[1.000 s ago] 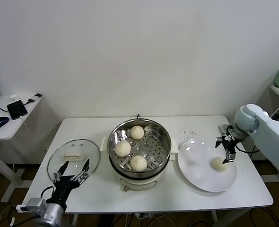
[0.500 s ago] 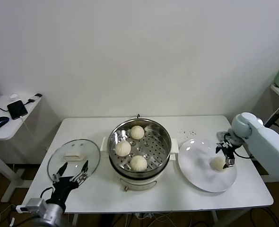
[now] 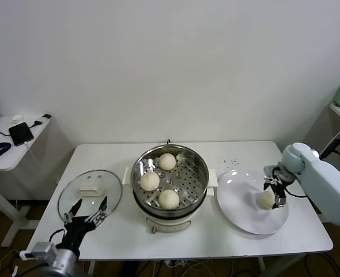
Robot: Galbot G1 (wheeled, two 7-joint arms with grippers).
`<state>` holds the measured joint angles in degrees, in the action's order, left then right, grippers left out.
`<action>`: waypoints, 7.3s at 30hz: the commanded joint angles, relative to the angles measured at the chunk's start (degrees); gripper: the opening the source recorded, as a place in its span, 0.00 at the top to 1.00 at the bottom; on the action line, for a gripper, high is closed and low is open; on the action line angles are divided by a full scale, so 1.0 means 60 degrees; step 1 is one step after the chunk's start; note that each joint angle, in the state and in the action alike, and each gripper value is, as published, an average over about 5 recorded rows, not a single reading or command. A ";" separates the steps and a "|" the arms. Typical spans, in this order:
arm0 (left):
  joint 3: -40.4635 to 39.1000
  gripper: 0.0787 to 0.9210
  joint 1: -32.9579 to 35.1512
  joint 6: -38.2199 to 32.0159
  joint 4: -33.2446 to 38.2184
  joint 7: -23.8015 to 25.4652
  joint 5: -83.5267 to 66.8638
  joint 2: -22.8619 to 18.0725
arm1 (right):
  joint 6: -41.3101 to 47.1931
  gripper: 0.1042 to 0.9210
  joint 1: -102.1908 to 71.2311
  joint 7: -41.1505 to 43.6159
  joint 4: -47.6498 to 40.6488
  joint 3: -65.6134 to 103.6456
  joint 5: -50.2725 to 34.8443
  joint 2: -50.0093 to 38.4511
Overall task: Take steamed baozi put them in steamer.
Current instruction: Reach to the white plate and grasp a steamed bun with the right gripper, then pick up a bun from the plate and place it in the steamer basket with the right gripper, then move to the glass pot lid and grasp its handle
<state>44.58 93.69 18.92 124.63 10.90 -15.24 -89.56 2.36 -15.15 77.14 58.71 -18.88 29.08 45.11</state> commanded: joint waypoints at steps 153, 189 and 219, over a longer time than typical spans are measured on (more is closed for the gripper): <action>0.0297 0.12 -0.1640 -0.4314 -0.4716 -0.4848 1.3806 0.2740 | -0.1037 0.12 -1.1093 -1.2173 0.8153 1.0258 -1.1253 0.4662; -0.1549 0.12 -0.3134 -0.4375 -0.6744 -0.3440 1.4315 0.3899 | -0.1259 0.12 -1.1297 -1.2154 0.7885 0.9673 -1.0628 0.4797; -0.2009 0.12 -0.4252 -0.3231 -0.7663 -0.3522 1.4212 0.3575 | -0.1465 0.12 -1.1205 -1.2127 0.7311 0.9393 -1.0262 0.4817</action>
<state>33.06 69.80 -2.94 79.94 -9.94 70.78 -67.75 -6.25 -82.31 4.25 103.17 37.58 -33.42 73.96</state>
